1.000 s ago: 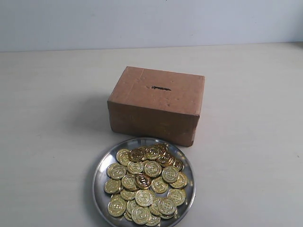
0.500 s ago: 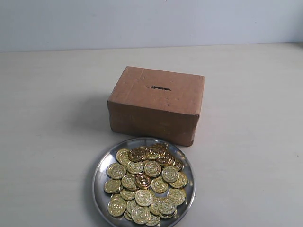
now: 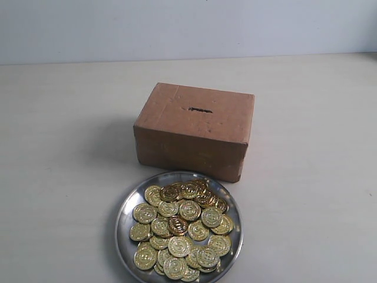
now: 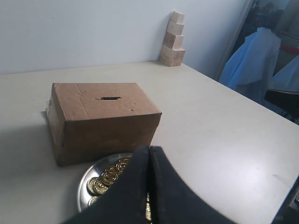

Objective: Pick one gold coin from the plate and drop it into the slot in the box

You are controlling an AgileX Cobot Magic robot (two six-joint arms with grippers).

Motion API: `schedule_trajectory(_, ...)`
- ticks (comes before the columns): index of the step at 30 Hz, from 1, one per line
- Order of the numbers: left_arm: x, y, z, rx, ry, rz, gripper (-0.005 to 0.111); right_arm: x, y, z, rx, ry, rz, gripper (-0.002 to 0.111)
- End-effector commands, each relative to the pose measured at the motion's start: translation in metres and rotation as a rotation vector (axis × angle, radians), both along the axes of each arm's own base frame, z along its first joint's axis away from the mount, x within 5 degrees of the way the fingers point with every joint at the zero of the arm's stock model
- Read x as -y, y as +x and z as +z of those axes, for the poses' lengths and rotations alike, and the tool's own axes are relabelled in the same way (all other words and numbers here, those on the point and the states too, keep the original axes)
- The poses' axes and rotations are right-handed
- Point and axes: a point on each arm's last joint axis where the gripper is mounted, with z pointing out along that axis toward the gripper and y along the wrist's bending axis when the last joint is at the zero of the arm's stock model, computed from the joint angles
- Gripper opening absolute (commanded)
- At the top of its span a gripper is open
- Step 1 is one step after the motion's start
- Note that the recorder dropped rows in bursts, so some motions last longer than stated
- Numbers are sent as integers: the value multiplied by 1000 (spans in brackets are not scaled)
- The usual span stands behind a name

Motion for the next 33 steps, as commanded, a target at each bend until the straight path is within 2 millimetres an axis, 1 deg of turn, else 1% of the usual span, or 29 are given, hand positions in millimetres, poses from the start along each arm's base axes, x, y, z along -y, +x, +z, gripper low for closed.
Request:
schedule_trajectory(1,0,-1,-1,-2,-4,-5,0,0,0,0,15,-1,-1,0)
schedule_trajectory(3,-2,0,-2,55,54,2,0,0,0,0,15,-1,-1,0)
schedule_trajectory(5,-6,-1,-4,114,85,48,0,0,0,0,15,-1,-1,0)
schedule_trajectory(8,-15,1,-6,200,37,193,0,0,0,0,15,-1,-1,0)
schedule_trajectory(9,-17,3,-11,209,31,241,0,0,0,0,15,-1,-1,0)
schedule_trajectory(14,-21,13,-39,121,20,370,0,0,0,0,15,-1,-1,0)
schedule_trajectory(15,-23,16,-46,105,-8,415,0,0,0,0,15,-1,-1,0)
schedule_trajectory(17,-26,19,-54,81,-46,479,0,0,0,0,15,-1,-1,0)
schedule_trajectory(19,-30,21,-54,87,-76,545,0,0,0,0,15,-1,-1,0)
schedule_trajectory(26,-33,22,-57,135,70,590,0,0,0,0,15,-1,-1,0)
schedule_trajectory(33,-32,22,-59,133,112,576,0,0,0,0,15,-1,-1,0)
